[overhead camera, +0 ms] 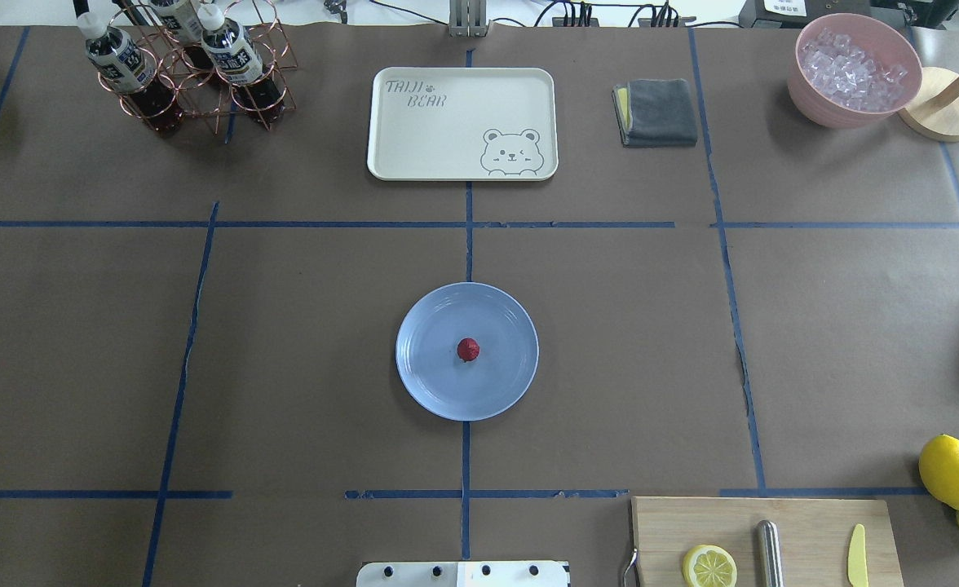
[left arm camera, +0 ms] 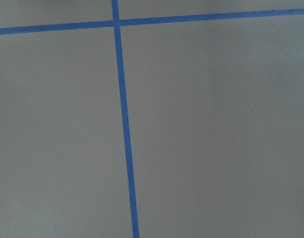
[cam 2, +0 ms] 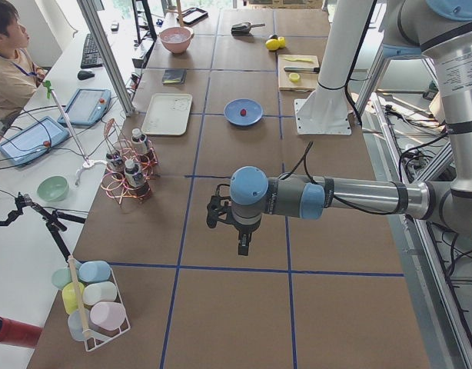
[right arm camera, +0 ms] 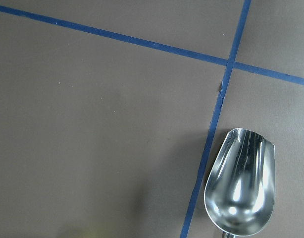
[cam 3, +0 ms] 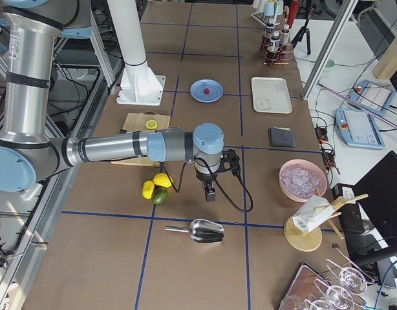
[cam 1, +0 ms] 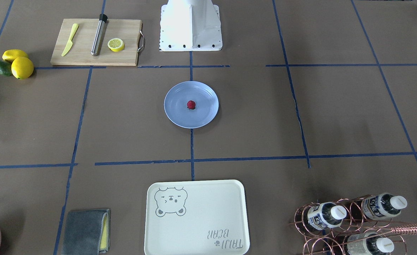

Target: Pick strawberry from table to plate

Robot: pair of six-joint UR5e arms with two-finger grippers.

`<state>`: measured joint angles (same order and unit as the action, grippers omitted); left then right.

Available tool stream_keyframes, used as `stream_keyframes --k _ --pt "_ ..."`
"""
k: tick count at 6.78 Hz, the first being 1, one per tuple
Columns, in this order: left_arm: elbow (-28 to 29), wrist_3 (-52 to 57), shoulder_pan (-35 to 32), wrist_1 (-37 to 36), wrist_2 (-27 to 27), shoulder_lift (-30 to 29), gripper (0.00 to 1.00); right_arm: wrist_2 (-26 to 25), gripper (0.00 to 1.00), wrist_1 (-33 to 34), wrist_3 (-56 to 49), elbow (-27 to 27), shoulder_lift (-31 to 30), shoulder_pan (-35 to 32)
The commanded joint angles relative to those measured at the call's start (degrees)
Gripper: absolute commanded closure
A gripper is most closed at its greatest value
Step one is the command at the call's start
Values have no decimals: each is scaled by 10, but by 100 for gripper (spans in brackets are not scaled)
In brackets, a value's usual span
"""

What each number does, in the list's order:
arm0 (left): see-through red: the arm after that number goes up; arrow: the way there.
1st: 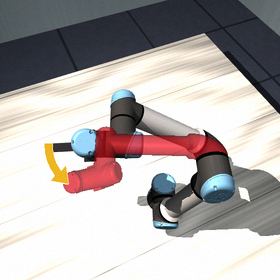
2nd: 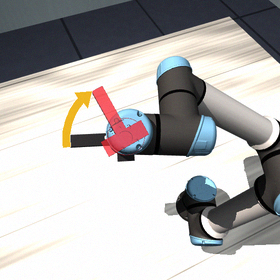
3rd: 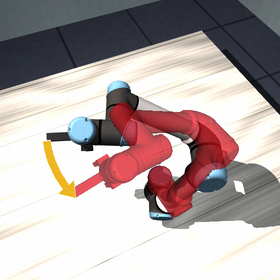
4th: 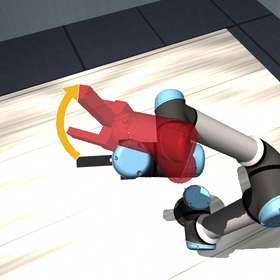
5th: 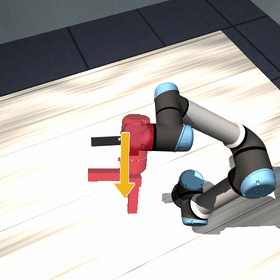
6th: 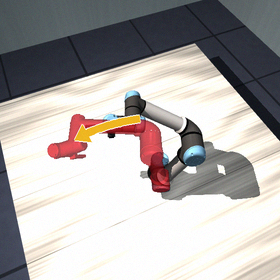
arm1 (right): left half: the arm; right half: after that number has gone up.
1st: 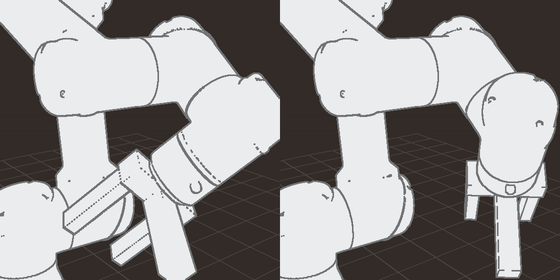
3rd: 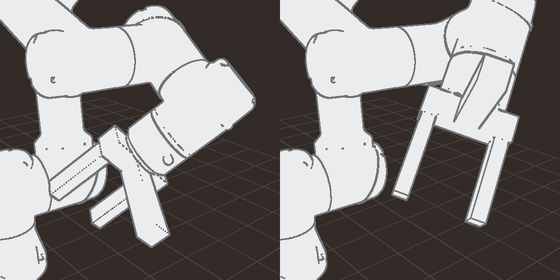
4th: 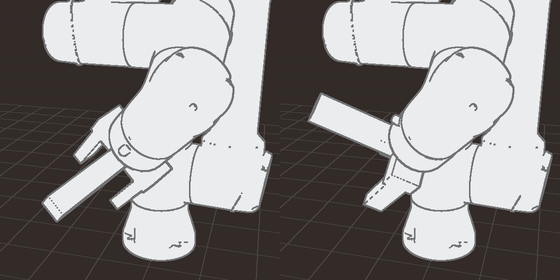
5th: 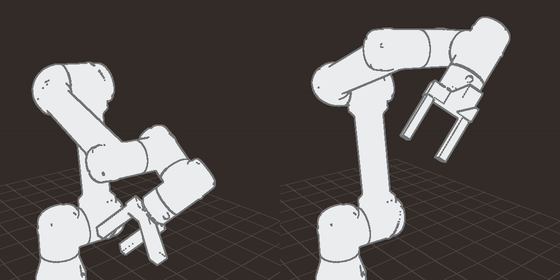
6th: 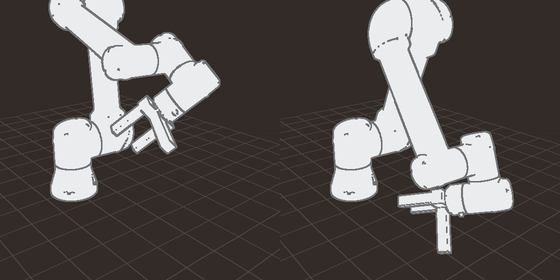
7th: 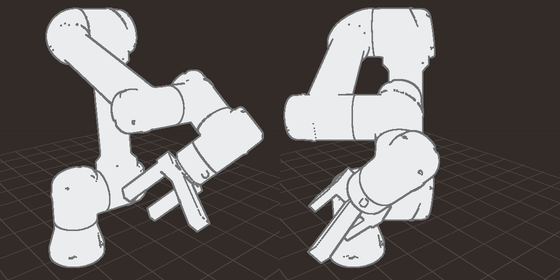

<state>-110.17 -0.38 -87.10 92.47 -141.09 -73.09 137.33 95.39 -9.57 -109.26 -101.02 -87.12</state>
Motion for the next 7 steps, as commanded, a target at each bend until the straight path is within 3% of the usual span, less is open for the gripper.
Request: stream_keyframes --k 1,7 --pt "11 0 0 -4 1 -30 0 -1 0 0 3 2 -5 0" --pt "29 39 -8 -6 20 -25 0 -1 0 -1 4 5 2 1"
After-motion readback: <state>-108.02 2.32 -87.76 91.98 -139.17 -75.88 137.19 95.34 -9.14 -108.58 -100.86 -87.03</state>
